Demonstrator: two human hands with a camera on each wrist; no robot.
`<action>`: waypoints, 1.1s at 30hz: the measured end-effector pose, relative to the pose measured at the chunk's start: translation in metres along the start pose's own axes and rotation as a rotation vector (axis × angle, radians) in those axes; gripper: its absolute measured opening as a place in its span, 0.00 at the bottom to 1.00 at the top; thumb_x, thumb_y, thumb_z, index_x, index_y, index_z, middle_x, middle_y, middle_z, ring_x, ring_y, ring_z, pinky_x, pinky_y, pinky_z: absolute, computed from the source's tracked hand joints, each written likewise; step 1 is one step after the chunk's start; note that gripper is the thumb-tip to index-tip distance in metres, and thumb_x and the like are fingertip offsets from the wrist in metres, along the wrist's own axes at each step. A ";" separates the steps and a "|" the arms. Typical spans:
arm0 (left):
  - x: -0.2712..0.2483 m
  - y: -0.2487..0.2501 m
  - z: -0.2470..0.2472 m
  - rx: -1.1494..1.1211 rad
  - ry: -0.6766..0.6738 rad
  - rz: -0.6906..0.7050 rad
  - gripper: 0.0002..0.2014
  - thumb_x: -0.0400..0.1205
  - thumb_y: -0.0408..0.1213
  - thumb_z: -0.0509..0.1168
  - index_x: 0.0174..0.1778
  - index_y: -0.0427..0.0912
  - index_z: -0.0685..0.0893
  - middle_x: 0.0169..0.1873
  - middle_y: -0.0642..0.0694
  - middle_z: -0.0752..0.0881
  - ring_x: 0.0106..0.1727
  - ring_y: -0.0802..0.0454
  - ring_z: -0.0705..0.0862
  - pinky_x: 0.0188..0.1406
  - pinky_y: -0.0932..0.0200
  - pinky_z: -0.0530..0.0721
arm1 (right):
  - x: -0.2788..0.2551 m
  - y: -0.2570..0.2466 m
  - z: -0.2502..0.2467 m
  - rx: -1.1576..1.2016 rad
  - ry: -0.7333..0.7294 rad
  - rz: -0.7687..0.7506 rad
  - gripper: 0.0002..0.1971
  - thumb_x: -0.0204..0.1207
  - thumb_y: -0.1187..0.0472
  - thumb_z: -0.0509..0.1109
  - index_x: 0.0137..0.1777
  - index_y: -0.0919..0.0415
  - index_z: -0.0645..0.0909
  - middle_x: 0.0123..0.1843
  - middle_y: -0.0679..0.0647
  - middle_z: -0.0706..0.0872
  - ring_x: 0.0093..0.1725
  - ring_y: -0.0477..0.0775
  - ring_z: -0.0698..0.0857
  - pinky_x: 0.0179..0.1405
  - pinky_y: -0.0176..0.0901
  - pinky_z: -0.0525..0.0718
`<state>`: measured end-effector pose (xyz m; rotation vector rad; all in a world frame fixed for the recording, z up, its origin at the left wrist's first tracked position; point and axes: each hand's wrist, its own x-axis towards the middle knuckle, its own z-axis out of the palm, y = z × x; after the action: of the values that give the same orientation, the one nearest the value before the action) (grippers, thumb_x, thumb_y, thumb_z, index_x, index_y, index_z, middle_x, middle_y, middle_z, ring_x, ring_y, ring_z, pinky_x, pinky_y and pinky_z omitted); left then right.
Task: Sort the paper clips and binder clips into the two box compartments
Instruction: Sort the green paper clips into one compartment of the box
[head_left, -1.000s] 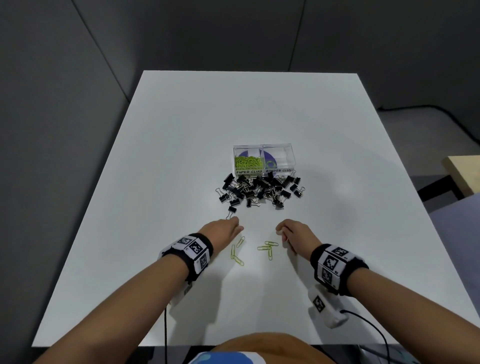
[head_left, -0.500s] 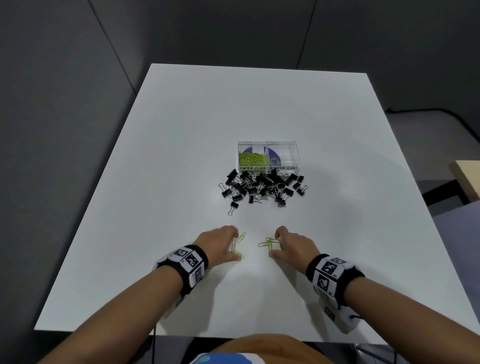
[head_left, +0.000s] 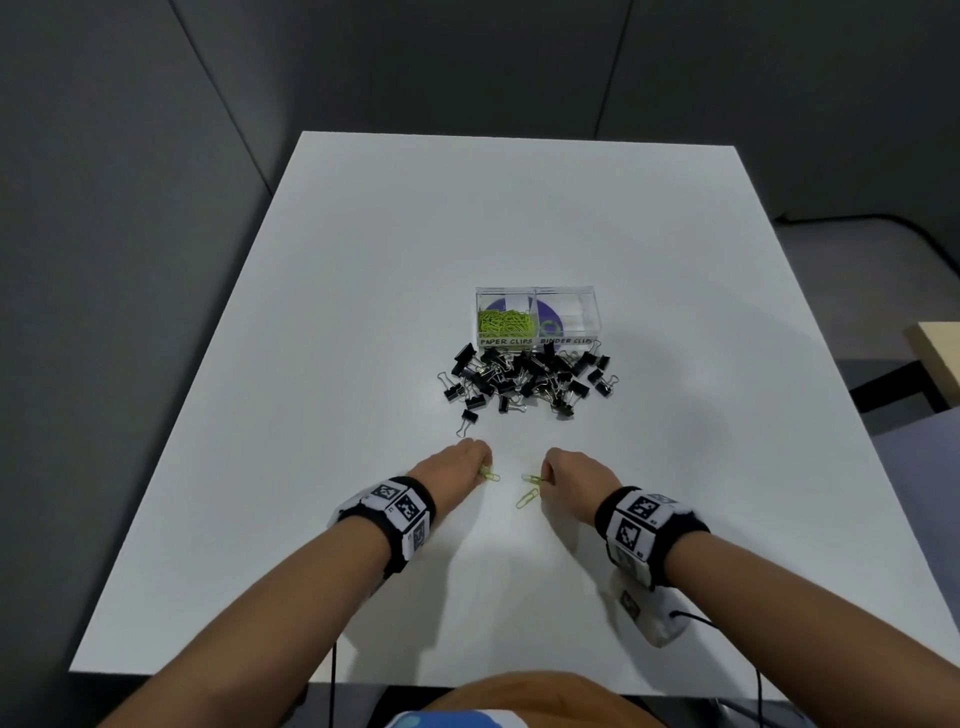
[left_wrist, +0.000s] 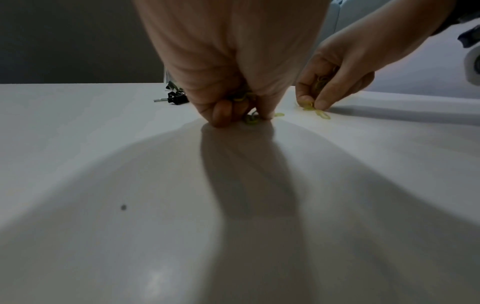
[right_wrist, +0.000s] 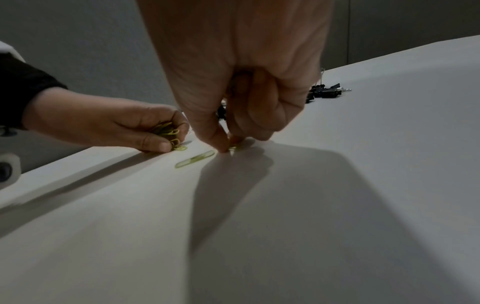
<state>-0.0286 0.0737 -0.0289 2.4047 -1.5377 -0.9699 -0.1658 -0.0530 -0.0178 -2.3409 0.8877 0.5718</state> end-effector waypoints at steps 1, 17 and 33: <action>-0.001 0.000 -0.003 -0.013 0.001 -0.014 0.14 0.85 0.38 0.58 0.65 0.39 0.72 0.63 0.42 0.77 0.60 0.44 0.79 0.58 0.54 0.75 | 0.001 -0.001 -0.002 0.006 -0.017 -0.001 0.04 0.76 0.64 0.59 0.40 0.57 0.69 0.43 0.52 0.78 0.42 0.55 0.75 0.42 0.43 0.72; -0.006 -0.003 -0.006 0.110 0.004 -0.072 0.13 0.87 0.40 0.54 0.62 0.37 0.74 0.62 0.41 0.76 0.59 0.43 0.79 0.55 0.51 0.77 | -0.008 0.013 -0.012 0.244 -0.030 -0.037 0.15 0.75 0.63 0.61 0.30 0.54 0.61 0.30 0.48 0.70 0.29 0.48 0.66 0.29 0.41 0.64; -0.005 0.005 -0.023 -0.042 -0.049 -0.120 0.12 0.86 0.38 0.51 0.52 0.34 0.76 0.50 0.35 0.83 0.52 0.37 0.82 0.47 0.52 0.76 | -0.009 0.015 -0.015 0.431 0.002 -0.134 0.09 0.73 0.67 0.61 0.33 0.56 0.71 0.24 0.49 0.77 0.24 0.47 0.73 0.29 0.38 0.71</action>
<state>-0.0211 0.0706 -0.0064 2.4862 -1.3877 -1.0793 -0.1799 -0.0681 -0.0065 -1.9889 0.7602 0.2872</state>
